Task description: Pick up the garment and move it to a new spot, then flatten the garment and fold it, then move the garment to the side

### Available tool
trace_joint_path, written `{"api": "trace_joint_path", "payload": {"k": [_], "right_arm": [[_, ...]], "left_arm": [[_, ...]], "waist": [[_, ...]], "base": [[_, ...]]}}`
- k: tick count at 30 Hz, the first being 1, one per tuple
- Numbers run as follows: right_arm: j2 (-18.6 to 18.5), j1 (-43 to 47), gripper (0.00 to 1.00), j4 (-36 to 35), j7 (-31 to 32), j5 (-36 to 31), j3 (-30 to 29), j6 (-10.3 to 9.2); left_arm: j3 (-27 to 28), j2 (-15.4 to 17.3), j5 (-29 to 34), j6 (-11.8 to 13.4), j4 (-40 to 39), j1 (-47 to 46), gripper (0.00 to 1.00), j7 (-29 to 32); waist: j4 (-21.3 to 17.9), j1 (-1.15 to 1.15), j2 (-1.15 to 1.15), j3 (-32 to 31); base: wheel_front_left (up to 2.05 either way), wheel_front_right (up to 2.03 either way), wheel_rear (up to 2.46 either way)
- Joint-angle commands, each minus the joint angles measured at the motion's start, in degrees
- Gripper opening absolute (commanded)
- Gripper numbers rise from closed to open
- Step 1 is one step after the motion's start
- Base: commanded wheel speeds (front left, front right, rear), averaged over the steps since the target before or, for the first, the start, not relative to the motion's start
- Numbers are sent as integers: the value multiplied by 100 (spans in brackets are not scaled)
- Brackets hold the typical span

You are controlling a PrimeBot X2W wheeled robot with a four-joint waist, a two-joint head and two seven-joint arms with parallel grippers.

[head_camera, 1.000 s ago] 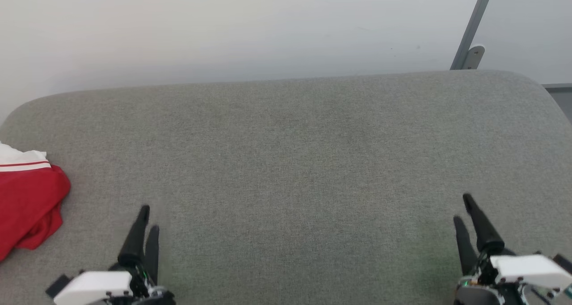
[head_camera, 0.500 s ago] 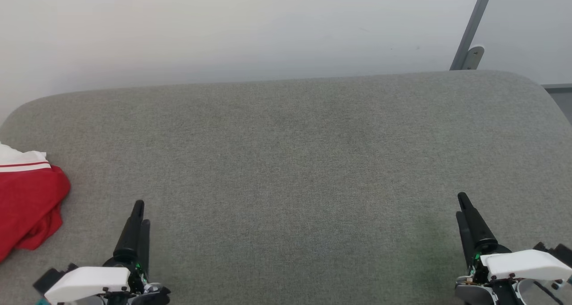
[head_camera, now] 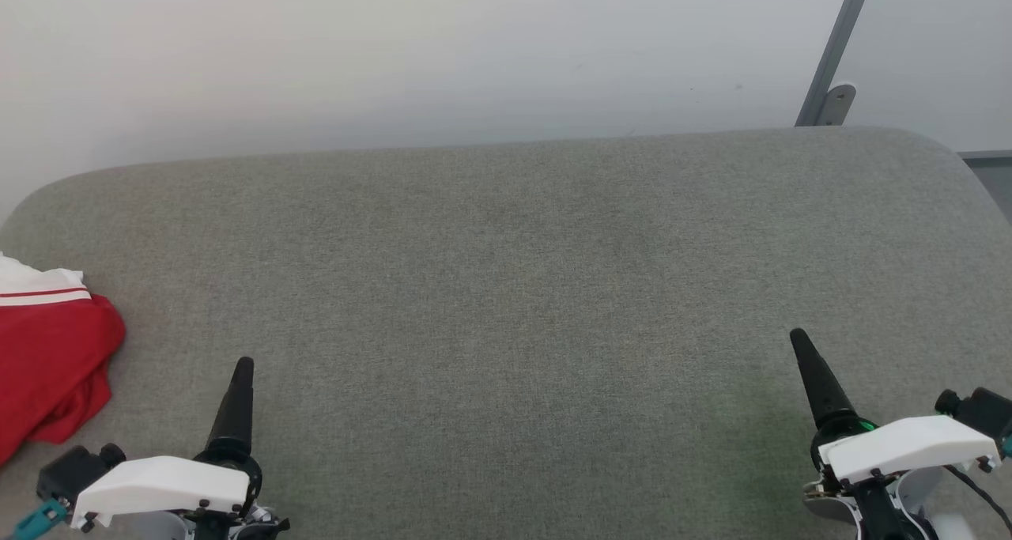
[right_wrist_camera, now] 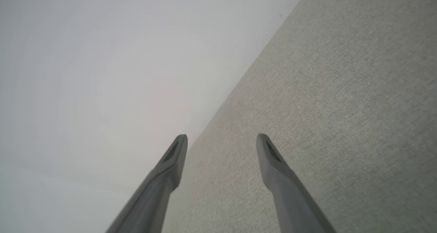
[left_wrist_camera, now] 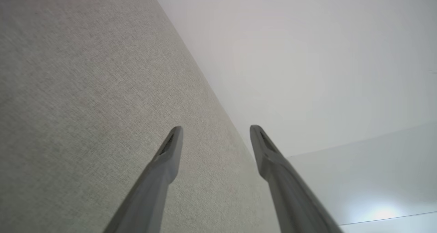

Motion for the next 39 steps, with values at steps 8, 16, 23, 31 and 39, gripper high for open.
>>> {"api": "trace_joint_path", "payload": {"k": [8, 16, 23, 31, 39], "right_arm": [[-136, -217, 100, -146, -31, -830, 68, 0], [-161, -246, 100, -210, -102, -1353, 52, 0], [-168, -251, 100, -276, -166, -1738, 40, 0], [-209, -261, 100, -330, -247, -2177, 49, 0], [-230, -257, 100, -364, -310, -2550, 66, 0]], "left_arm": [[-160, 255, 977, 165, -156, -94, 100, -229], [-54, 235, 1503, 44, -263, -18, 100, -388], [43, 190, 2002, -103, -273, 31, 100, -533], [119, 150, 2498, -248, -273, 39, 100, -673], [149, 154, 2993, -327, -274, 70, 100, -783]], "waist": [[-5, 0, 0, -12], [-11, 0, 0, -21], [-8, 0, 0, -32], [3, 0, 0, -49], [7, 0, 0, -68]], "base": [[0, 0, 0], [0, 0, 0], [0, 0, 0], [0, 0, 0], [0, 0, 0]]}}
